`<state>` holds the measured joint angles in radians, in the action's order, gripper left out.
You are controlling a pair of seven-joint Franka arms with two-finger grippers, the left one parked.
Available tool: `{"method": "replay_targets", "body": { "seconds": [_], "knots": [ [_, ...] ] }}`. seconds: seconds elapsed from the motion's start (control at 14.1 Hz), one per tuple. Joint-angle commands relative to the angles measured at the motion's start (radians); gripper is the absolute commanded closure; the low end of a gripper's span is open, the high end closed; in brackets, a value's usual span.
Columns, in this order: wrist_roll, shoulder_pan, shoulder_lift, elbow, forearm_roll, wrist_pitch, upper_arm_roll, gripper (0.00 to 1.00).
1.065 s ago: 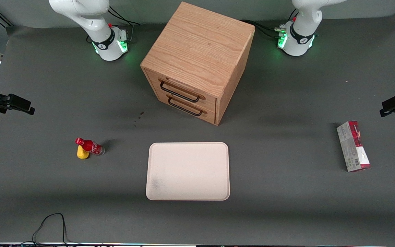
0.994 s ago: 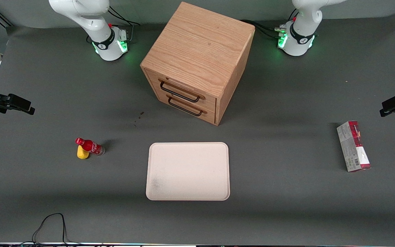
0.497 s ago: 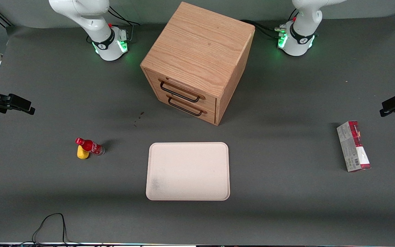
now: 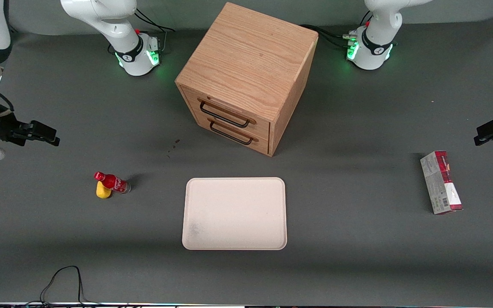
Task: Place coke bottle on tray
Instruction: 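Move the right gripper down over the red Coca-Cola bottle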
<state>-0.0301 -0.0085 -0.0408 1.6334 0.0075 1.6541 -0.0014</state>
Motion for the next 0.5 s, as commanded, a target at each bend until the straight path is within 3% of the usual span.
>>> {"method": "replay_targets", "body": {
  "seconds": [0.0, 0.43],
  "knots": [
    [0.114, -0.001, 0.065, 0.068, 0.003, 0.047, -0.017, 0.00],
    [0.116, 0.002, 0.001, 0.069, 0.005, 0.104, -0.025, 0.00]
  ]
}}
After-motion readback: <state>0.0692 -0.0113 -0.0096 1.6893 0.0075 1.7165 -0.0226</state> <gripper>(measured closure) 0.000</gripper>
